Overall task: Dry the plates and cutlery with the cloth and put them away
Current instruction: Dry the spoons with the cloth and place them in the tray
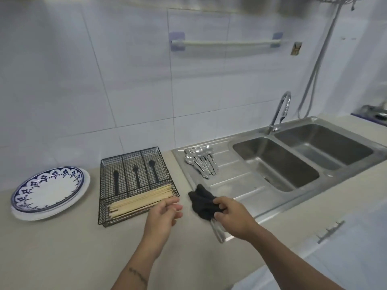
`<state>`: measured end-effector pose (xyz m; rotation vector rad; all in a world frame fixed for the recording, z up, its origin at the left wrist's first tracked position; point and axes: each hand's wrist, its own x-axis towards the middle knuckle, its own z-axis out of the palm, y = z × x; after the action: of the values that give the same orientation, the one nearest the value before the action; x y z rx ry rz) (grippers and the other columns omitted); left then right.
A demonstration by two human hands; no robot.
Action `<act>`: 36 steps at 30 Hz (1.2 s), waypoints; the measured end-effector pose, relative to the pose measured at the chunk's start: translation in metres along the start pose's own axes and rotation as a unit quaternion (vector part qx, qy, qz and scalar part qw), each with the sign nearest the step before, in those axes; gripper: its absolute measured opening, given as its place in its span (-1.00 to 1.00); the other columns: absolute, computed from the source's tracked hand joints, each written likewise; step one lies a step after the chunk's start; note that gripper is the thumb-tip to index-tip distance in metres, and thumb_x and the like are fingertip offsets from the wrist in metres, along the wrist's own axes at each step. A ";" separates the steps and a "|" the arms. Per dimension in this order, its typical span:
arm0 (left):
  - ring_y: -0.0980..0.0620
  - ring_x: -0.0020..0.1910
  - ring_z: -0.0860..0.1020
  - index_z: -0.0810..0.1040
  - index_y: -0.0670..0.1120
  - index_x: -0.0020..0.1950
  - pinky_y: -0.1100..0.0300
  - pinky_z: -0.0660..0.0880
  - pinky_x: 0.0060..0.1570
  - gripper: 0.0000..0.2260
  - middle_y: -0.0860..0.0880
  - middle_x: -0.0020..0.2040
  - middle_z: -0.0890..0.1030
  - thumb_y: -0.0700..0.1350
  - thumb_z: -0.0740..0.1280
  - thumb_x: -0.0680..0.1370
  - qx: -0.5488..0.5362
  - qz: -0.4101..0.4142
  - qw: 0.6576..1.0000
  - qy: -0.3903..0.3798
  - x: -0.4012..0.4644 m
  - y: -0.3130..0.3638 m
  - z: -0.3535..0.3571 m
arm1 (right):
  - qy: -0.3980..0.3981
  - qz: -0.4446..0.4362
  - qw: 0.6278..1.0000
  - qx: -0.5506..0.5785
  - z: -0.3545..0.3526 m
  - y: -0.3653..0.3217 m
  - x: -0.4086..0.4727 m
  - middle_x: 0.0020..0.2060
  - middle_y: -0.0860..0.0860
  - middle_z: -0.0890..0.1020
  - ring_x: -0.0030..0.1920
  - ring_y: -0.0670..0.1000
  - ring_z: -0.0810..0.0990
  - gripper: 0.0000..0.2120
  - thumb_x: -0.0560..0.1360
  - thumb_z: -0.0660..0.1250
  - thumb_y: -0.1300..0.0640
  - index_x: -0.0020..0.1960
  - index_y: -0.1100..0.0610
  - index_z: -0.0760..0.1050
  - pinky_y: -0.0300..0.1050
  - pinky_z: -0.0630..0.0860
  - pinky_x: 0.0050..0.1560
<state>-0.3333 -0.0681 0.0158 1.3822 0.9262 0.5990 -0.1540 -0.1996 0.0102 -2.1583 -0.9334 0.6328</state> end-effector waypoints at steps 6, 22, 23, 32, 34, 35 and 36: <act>0.07 -0.08 0.69 0.64 0.02 0.10 0.15 0.56 -0.01 -0.79 0.00 -0.04 0.72 -0.22 0.24 0.65 0.012 -0.040 0.998 0.043 -0.004 -0.010 0.056 | -0.074 -0.043 0.993 -0.076 -0.040 0.025 0.020 0.14 -0.03 0.51 0.07 -0.05 0.53 -0.60 0.51 0.32 0.14 0.34 -0.02 0.45 -0.22 0.44 0.10; 0.04 0.13 0.56 0.60 -0.02 0.22 0.18 0.52 0.17 -0.68 -0.02 0.19 0.59 -0.31 0.24 0.58 0.104 -0.061 0.973 0.196 0.072 -0.044 0.121 | -0.174 -0.201 0.939 -0.219 -0.030 0.052 0.091 0.41 0.00 0.30 0.34 0.10 0.29 -0.38 0.49 0.26 0.03 0.52 -0.10 0.16 0.01 0.35 0.37; 0.08 0.10 0.57 0.61 0.00 0.20 0.25 0.54 0.08 -0.68 0.00 0.16 0.61 -0.32 0.24 0.58 0.108 -0.061 0.972 0.197 0.072 -0.046 0.119 | -0.181 -0.212 0.931 -0.235 -0.021 0.051 0.094 0.44 0.01 0.26 0.37 0.12 0.27 -0.35 0.49 0.26 -0.01 0.53 -0.12 0.11 0.04 0.33 0.39; 0.14 0.03 0.62 0.62 0.09 0.00 0.41 0.49 -0.02 -0.64 0.11 0.02 0.67 -0.39 0.27 0.56 0.115 -0.055 0.956 0.265 0.075 -0.045 0.136 | -0.179 -0.247 0.918 -0.255 -0.010 0.061 0.142 0.24 0.06 0.39 0.23 0.14 0.38 -0.61 0.46 0.24 0.09 0.27 0.07 0.33 0.04 0.46 0.17; 0.12 0.01 0.64 0.62 0.09 -0.01 0.31 0.51 0.03 -0.64 0.11 0.01 0.67 -0.38 0.26 0.56 0.110 -0.053 0.952 0.280 0.084 -0.037 0.148 | -0.175 -0.217 0.938 -0.206 -0.031 0.069 0.161 0.21 0.03 0.41 0.22 0.12 0.41 -0.62 0.44 0.22 0.14 0.26 0.06 0.36 -0.01 0.45 0.17; 0.15 -0.03 0.64 0.62 0.10 -0.02 0.35 0.51 -0.01 -0.64 0.11 -0.01 0.67 -0.38 0.27 0.55 0.112 -0.048 0.951 0.283 0.091 -0.034 0.154 | -0.167 -0.207 0.946 -0.187 -0.042 0.074 0.172 0.19 0.02 0.41 0.20 0.11 0.43 -0.63 0.44 0.22 0.14 0.25 0.05 0.37 -0.03 0.44 0.16; 0.21 -0.07 0.64 0.62 0.11 -0.04 0.43 0.50 -0.09 -0.64 0.11 -0.03 0.67 -0.37 0.28 0.55 0.115 -0.043 0.951 0.285 0.099 -0.030 0.159 | -0.161 -0.201 0.951 -0.172 -0.054 0.078 0.182 0.17 0.00 0.41 0.19 0.09 0.44 -0.64 0.44 0.23 0.14 0.24 0.02 0.38 -0.04 0.44 0.15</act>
<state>-0.1531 -0.0791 -0.0427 1.3866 1.5525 0.8675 0.0284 -0.1212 -0.0422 -2.0917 -1.7171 0.6630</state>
